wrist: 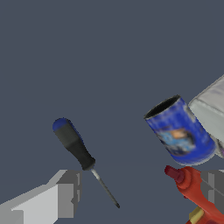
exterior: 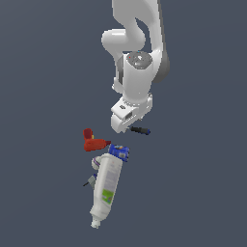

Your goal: Pick up a designated object from a clutter of objects.

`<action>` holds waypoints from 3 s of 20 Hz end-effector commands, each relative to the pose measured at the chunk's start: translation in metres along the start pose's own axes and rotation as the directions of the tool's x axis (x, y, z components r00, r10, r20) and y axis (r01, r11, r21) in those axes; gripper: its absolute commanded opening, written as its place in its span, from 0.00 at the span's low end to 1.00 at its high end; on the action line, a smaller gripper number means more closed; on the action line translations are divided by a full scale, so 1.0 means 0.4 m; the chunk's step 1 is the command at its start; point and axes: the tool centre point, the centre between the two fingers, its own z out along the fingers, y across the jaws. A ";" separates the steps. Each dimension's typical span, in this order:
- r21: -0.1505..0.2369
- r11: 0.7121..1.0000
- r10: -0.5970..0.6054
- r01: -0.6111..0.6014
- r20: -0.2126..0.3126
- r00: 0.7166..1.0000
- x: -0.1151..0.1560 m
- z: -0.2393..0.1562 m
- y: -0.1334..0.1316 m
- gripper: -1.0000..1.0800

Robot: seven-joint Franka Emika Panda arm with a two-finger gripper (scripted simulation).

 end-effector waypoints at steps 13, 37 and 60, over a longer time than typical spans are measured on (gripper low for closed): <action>-0.001 0.920 -0.393 0.393 -0.006 0.920 -0.092 0.186 -0.103 0.96; -0.001 0.833 -0.554 0.554 -0.013 0.833 -0.144 0.281 -0.160 0.96; -0.001 0.831 -0.556 0.556 -0.013 0.831 -0.142 0.381 -0.161 0.00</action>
